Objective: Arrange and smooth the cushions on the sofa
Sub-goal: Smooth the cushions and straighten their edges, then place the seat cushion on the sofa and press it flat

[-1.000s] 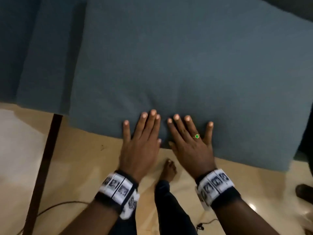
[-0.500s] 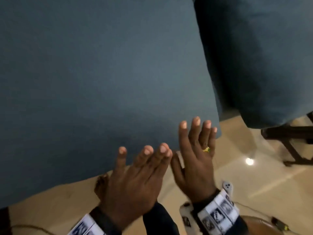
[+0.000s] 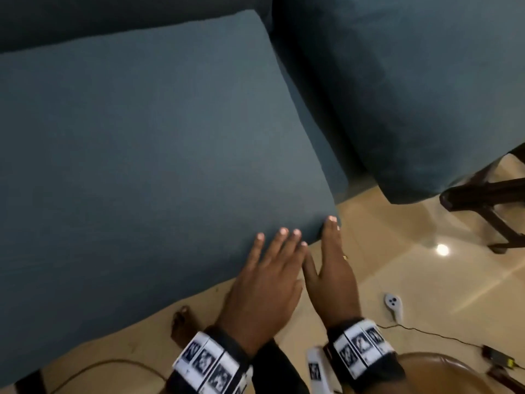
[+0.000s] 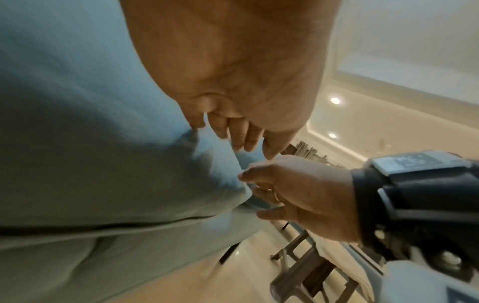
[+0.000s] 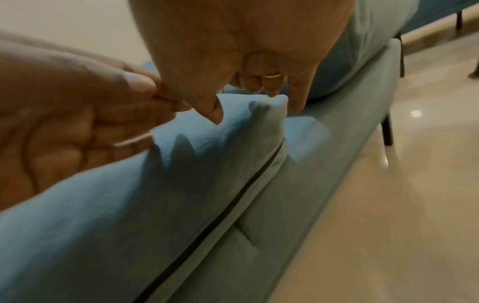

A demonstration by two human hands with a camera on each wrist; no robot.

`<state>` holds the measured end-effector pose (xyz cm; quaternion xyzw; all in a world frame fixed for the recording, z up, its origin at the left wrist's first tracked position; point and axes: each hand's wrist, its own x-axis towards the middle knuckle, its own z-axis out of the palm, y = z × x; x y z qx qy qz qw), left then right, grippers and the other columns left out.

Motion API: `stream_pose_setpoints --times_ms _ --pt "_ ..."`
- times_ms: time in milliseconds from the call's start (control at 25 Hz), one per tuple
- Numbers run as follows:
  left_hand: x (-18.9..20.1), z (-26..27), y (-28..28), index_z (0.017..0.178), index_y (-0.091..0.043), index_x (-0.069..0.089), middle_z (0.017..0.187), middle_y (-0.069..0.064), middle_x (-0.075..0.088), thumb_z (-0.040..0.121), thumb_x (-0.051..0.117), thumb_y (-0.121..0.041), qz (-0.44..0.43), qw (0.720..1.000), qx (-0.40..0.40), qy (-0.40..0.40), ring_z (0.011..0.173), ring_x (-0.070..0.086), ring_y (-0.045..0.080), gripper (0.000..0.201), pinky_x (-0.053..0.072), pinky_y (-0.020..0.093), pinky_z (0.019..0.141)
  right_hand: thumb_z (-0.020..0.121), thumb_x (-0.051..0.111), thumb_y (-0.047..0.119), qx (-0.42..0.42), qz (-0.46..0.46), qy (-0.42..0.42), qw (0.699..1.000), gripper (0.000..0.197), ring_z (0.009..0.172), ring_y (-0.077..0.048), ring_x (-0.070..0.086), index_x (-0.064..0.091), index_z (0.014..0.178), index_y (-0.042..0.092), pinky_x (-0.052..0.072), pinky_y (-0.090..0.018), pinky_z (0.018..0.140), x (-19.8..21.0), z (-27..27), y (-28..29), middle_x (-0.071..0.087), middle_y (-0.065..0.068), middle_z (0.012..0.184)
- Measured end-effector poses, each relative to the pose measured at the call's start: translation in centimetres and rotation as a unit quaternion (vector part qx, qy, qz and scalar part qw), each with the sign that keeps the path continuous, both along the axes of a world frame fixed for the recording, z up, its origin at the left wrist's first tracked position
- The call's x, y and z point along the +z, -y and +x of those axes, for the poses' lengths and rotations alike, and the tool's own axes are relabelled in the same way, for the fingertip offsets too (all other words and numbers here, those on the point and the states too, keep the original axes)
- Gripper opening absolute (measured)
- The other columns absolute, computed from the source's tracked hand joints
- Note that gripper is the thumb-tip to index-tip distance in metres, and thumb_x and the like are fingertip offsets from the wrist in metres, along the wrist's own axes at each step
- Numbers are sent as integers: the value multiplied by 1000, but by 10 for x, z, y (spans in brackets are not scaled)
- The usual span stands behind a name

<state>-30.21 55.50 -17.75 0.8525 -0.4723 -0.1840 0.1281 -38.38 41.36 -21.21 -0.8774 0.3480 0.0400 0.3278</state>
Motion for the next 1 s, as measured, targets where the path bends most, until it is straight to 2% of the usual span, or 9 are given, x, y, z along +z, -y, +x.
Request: stream_pose_setpoints --times_ms 80,160,240,320,400,520,640,800,1000 --pt "8 -17 -47 146 -30 48 154 -9 47 98 43 -46 -37 994 32 -102 141 44 8 51 44 32 111 98 58 41 -101 81 -7 992 74 136 -25 52 19 161 33 45 -37 104 8 -20 -20 46 -4 155" --pt "6 -21 -100 137 -42 55 138 -23 59 90 38 -73 1 952 190 -240 126 55 -4 59 50 23 100 86 57 68 -203 249 -29 946 55 110 -21 69 47 138 54 54 -43 96 13 -16 -46 67 -5 133" --pt "-2 -16 -147 115 -29 75 114 -16 74 89 43 -77 -62 775 487 -398 116 64 6 63 52 20 87 85 56 75 -166 347 -61 921 45 86 -10 73 68 111 40 62 -38 80 10 2 -76 77 1 105" --pt "-3 -9 -202 94 -10 74 103 6 76 106 41 -44 -91 573 691 -430 110 66 27 50 50 31 74 94 57 59 -123 428 -99 890 43 75 -12 73 70 105 19 60 -32 59 13 23 -104 77 -1 93" --pt "6 4 -250 89 -7 65 101 17 71 108 32 -46 -117 500 775 -369 96 66 31 54 46 37 71 95 61 53 -153 483 -96 857 43 80 -25 75 69 107 12 57 -35 54 13 46 -126 78 -6 96" --pt "8 16 -290 96 -4 64 90 17 72 102 41 -53 -192 483 777 -355 76 71 26 54 50 34 64 99 61 41 -214 448 -46 867 42 66 -33 71 72 97 1 54 -36 53 8 66 -143 77 -16 84" --pt "27 30 -306 79 7 64 68 31 65 104 52 -32 -217 531 757 -312 43 57 14 48 39 20 40 102 58 33 -234 371 -3 899 53 43 -27 56 67 71 -9 44 -33 47 28 70 -158 65 -23 59" --pt "107 30 -332 65 0 61 49 17 57 102 56 -17 -270 560 706 -339 35 47 16 41 23 17 34 102 59 25 -210 349 35 913 46 38 -22 45 63 71 -9 35 -27 39 119 58 -165 55 -25 52" --pt "207 67 -345 64 11 56 47 18 53 101 59 -17 -318 602 658 -322 34 48 23 46 37 24 36 100 61 17 -151 332 123 923 45 35 -21 43 59 66 -12 35 -27 38 248 91 -159 54 -23 50"
